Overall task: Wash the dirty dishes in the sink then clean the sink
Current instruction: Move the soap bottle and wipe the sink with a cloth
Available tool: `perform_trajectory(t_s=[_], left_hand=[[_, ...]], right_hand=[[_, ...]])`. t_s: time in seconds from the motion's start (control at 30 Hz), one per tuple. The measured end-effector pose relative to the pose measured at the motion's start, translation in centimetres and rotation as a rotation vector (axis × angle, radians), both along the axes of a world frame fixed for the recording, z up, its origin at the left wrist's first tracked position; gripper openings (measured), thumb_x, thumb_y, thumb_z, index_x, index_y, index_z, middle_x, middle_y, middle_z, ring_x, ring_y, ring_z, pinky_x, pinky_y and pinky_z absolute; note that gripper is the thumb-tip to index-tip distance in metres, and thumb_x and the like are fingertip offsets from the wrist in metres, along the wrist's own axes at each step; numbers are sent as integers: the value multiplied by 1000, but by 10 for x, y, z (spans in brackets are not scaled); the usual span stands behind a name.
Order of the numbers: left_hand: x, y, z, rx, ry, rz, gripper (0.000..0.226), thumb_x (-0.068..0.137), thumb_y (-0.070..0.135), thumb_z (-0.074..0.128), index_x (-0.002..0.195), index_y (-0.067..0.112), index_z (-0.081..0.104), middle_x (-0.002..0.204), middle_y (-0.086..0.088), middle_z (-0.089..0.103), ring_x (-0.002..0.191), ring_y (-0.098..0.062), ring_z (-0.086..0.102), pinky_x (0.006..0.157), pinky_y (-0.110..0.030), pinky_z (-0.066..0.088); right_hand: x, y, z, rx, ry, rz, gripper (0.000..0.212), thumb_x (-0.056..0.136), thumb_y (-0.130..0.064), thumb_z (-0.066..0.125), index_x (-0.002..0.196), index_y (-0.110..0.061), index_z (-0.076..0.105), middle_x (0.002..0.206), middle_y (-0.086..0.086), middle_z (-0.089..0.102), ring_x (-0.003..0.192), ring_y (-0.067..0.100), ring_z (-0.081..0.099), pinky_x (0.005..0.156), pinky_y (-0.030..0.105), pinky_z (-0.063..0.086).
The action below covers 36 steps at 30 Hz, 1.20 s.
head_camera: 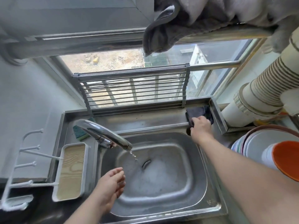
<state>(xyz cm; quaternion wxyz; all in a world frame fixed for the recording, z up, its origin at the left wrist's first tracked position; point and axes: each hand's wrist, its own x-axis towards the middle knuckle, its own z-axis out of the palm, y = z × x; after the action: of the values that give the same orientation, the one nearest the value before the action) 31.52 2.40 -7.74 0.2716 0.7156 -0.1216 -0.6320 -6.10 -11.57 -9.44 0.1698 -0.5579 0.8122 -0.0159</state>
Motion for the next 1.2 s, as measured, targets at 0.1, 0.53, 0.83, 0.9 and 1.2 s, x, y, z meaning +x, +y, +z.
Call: perform_trajectory(t_s=[0.1, 0.53, 0.83, 0.9, 1.2], left_hand=[[-15, 20, 4, 11, -22, -73, 13, 105, 14, 62, 115, 17, 69, 82, -3, 68, 64, -16, 59, 57, -27, 43], [-151, 23, 134, -857, -258, -737, 48, 89, 40, 70, 133, 53, 59, 122, 26, 66, 112, 1, 65, 100, -23, 53], [-120, 18, 147, -718, -161, -650, 30, 109, 21, 50, 96, 40, 69, 85, 4, 73, 65, -5, 66, 59, -23, 55], [-118, 20, 150, -741, -139, -689, 22, 108, 28, 53, 95, 40, 65, 82, 0, 71, 64, -8, 64, 60, -30, 56], [-87, 17, 135, -843, -540, -1229, 15, 98, 22, 69, 105, 32, 77, 99, 10, 69, 93, -15, 66, 78, -31, 54]], right_hand=[[-10, 13, 7, -72, -139, -164, 25, 90, -7, 64, 104, -22, 78, 118, 10, 72, 113, 32, 64, 96, 33, 50], [69, 161, 146, -131, -1698, -608, 23, 93, -17, 69, 110, -1, 67, 96, 25, 74, 81, 38, 74, 66, 45, 63], [55, 166, 194, 19, -1357, -312, 13, 105, -7, 59, 112, -2, 69, 87, 20, 62, 64, 23, 62, 55, 31, 57], [53, 168, 202, 103, -1232, -173, 16, 108, -11, 55, 111, -6, 71, 82, 16, 66, 58, 20, 64, 47, 28, 52], [29, 170, 218, 341, -646, 325, 32, 71, -47, 85, 101, -40, 76, 71, -15, 59, 65, 2, 56, 64, 21, 48]])
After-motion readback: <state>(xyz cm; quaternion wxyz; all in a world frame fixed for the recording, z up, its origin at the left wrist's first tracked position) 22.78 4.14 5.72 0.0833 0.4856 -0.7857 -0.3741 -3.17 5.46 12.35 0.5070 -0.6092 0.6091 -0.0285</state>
